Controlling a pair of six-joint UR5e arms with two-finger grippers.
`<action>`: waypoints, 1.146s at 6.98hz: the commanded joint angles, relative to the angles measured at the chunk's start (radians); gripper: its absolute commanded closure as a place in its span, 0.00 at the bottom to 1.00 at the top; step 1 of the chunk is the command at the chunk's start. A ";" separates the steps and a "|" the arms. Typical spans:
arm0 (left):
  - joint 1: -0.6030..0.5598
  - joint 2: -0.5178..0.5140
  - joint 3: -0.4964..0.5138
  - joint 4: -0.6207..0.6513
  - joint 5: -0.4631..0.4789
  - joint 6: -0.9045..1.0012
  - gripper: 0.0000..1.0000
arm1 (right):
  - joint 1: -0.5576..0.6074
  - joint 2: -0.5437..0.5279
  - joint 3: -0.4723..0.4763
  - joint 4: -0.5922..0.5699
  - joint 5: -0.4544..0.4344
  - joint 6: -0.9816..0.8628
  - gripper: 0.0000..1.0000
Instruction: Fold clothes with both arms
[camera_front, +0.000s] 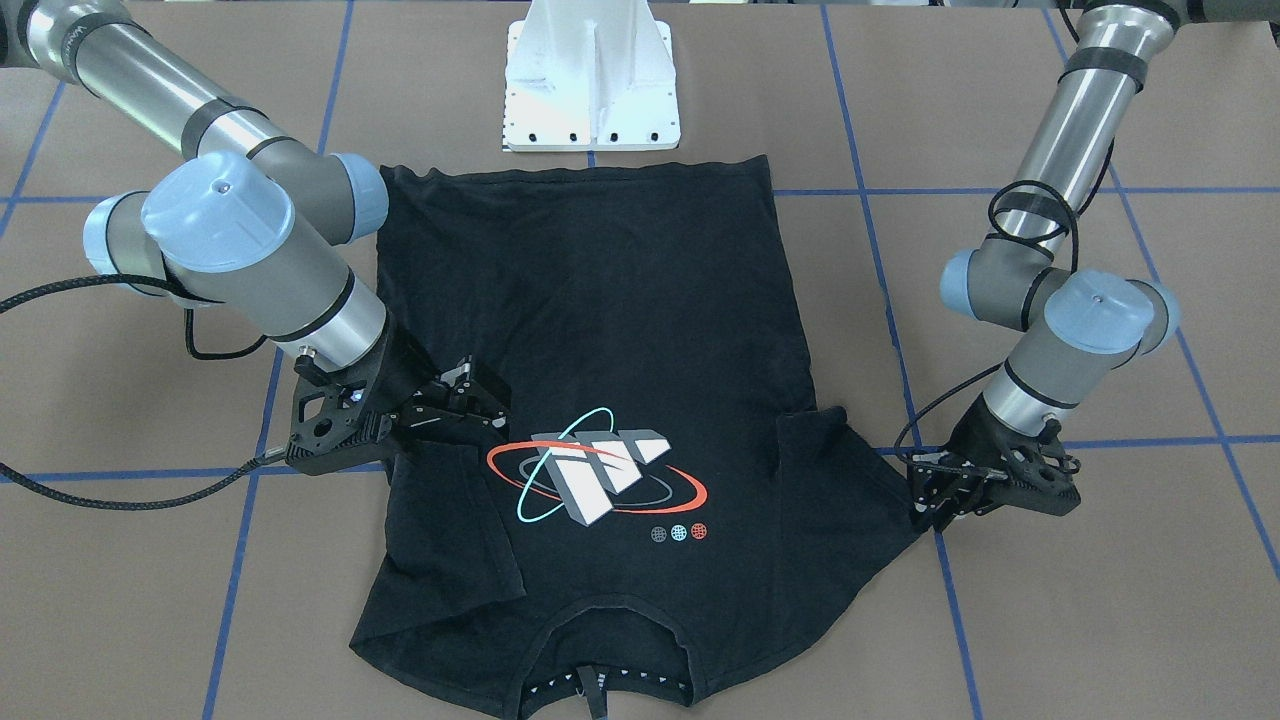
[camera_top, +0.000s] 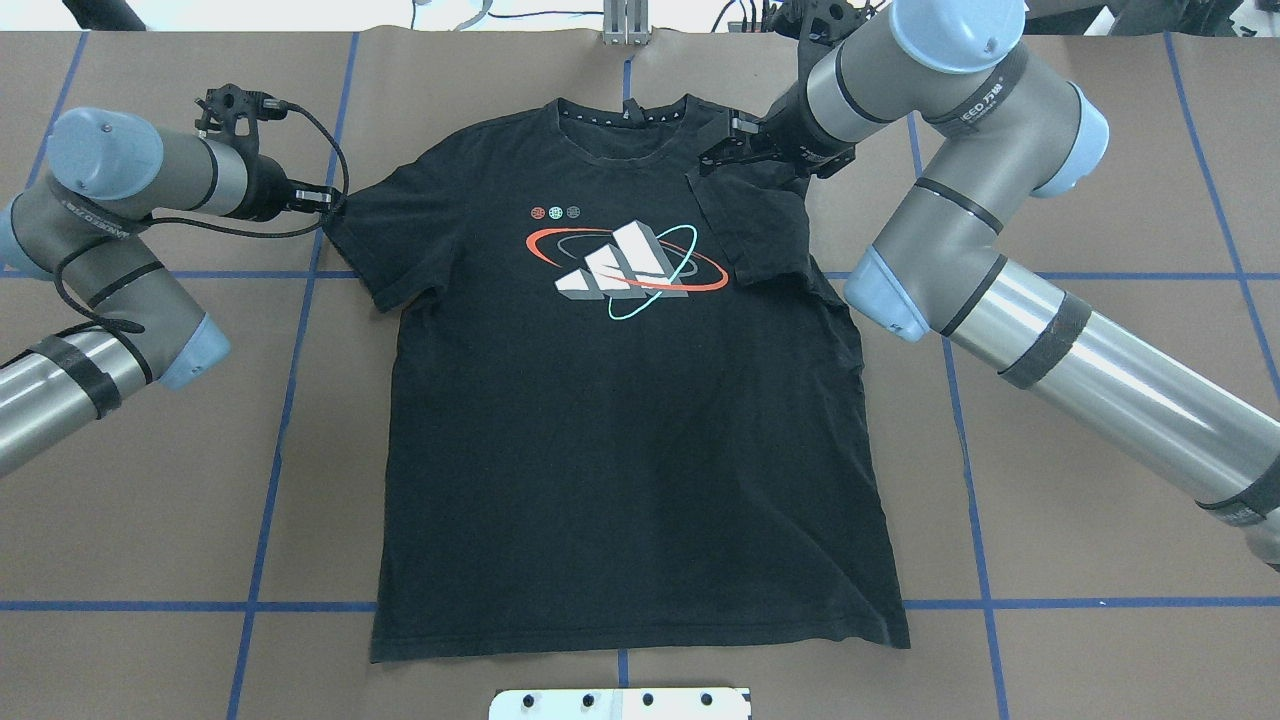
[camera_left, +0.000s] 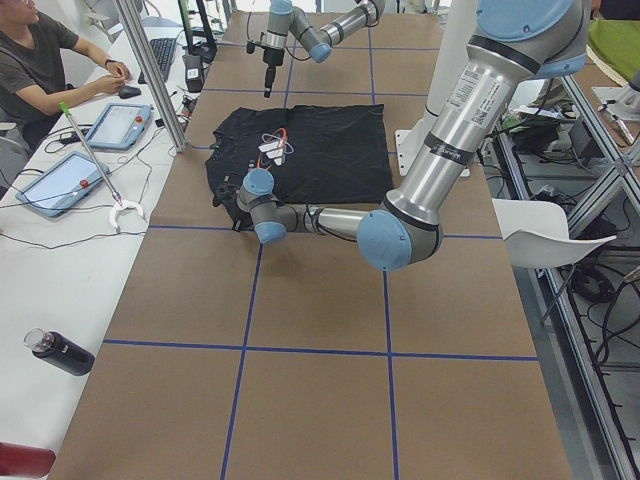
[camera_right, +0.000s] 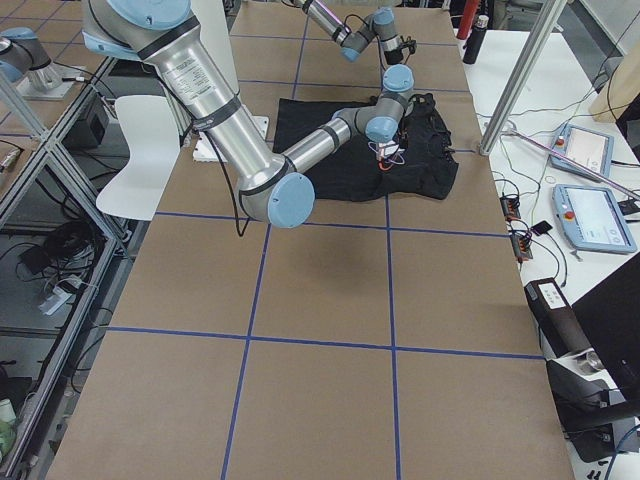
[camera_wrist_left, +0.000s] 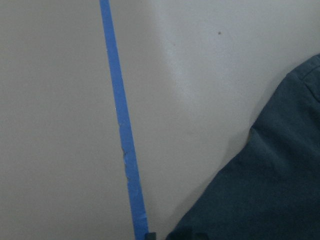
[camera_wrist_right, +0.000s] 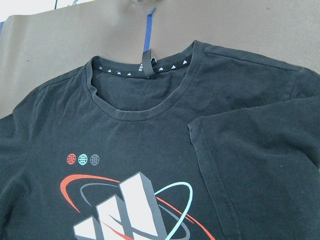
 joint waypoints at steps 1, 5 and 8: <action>0.000 0.000 -0.002 0.003 0.001 -0.001 0.92 | -0.001 0.000 0.000 0.000 0.000 0.000 0.00; -0.009 -0.003 -0.054 0.012 -0.011 -0.019 1.00 | 0.000 -0.003 -0.002 0.000 0.000 0.000 0.00; -0.002 -0.005 -0.230 0.136 -0.081 -0.245 1.00 | 0.002 -0.014 0.000 0.006 0.001 0.000 0.00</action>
